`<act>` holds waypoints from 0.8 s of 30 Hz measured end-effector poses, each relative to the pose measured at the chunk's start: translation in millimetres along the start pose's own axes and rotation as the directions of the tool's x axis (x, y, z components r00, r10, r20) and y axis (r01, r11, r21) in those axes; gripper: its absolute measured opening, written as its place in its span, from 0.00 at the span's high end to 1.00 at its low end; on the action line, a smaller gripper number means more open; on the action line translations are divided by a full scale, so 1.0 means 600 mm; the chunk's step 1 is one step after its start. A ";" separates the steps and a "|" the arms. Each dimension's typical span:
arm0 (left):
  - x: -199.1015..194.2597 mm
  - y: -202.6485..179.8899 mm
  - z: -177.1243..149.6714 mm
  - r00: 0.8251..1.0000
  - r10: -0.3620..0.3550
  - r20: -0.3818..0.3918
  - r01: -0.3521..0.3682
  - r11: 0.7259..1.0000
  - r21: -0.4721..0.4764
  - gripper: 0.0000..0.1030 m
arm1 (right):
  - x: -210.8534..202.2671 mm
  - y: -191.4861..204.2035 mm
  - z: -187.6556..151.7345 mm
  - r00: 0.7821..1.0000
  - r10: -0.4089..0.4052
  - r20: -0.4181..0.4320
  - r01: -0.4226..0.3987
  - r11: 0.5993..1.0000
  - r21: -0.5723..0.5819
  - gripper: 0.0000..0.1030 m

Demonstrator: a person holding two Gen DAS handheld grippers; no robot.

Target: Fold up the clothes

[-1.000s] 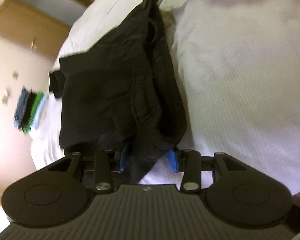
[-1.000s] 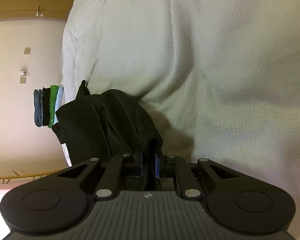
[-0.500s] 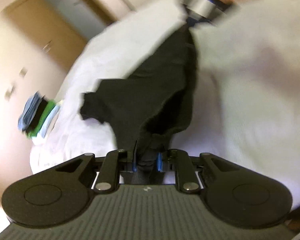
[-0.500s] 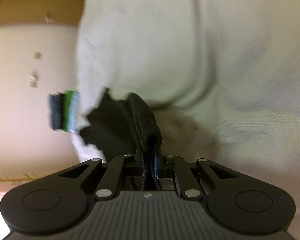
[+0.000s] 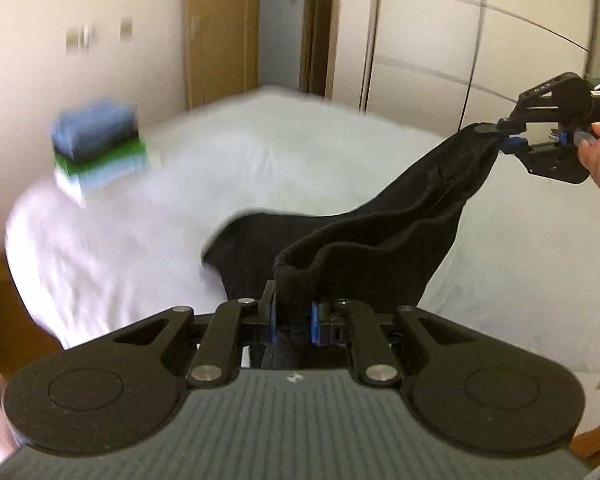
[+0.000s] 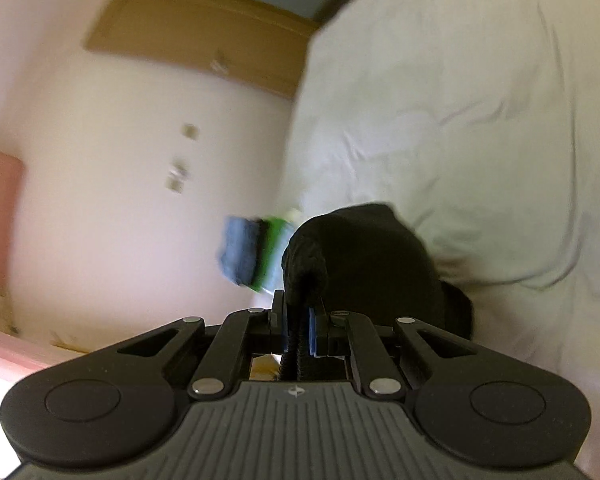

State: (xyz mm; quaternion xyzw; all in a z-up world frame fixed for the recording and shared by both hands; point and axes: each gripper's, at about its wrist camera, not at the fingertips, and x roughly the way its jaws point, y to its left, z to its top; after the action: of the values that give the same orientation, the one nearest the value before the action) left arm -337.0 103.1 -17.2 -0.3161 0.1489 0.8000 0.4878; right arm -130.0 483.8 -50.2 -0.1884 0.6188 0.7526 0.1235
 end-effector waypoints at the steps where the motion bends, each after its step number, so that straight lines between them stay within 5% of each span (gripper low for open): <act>1: 0.025 0.021 0.008 0.999 -0.002 -0.034 0.001 1.000 -0.022 0.89 | 0.030 0.006 0.006 0.999 -0.042 -0.019 0.042 0.999 0.015 0.90; 4: 0.090 0.092 0.072 0.998 0.029 -0.057 -0.028 0.999 0.019 0.89 | 0.147 0.035 0.043 0.989 -0.127 -0.073 0.130 0.991 0.038 0.90; 6: 0.098 0.152 0.174 0.994 0.106 0.032 -0.108 0.993 0.051 0.88 | 0.240 0.088 0.080 0.987 -0.140 -0.082 0.143 0.989 0.030 0.90; 8: 0.094 0.218 0.300 0.971 0.189 0.143 -0.196 0.980 0.037 0.89 | 0.320 0.188 0.121 0.995 -0.079 -0.053 0.077 0.997 -0.030 0.90; 10: 0.038 0.256 0.443 0.904 0.288 0.317 -0.315 0.949 0.036 0.89 | 0.364 0.312 0.153 0.999 0.040 -0.008 -0.041 0.992 -0.122 0.90; 12: -0.053 0.264 0.566 0.801 0.353 0.483 -0.418 0.908 0.029 0.88 | 0.351 0.461 0.177 0.974 0.221 0.044 -0.204 0.948 -0.245 0.90; 14: -0.133 0.235 0.620 0.718 0.376 0.586 -0.487 0.873 0.036 0.88 | 0.320 0.604 0.197 0.920 0.384 0.082 -0.330 0.868 -0.371 0.90; 17: -0.252 0.191 0.700 0.573 0.387 0.723 -0.585 0.811 0.030 0.88 | 0.243 0.734 0.214 0.829 0.551 0.097 -0.456 0.766 -0.454 0.90; 19: -0.300 0.152 0.702 0.531 0.365 0.765 -0.597 0.801 0.032 0.88 | 0.192 0.774 0.217 0.775 0.624 0.097 -0.510 0.710 -0.486 0.90; 20: -0.310 0.139 0.696 0.526 0.353 0.774 -0.600 0.799 0.044 0.87 | 0.168 0.776 0.217 0.760 0.643 0.099 -0.521 0.693 -0.498 0.90; 22: -0.315 0.102 0.661 0.543 0.328 0.773 -0.598 0.798 0.082 0.87 | 0.127 0.768 0.218 0.738 0.667 0.102 -0.537 0.673 -0.509 0.90; 24: -0.291 0.062 0.605 0.612 0.308 0.729 -0.574 0.806 0.142 0.87 | 0.102 0.720 0.221 0.740 0.665 0.099 -0.551 0.683 -0.479 0.90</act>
State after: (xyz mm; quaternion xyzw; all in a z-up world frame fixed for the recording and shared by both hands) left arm -443.8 163.8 368.5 0.1391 0.1808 0.9123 0.3400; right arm -383.1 522.7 327.0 0.1103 0.4467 0.8825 -0.0977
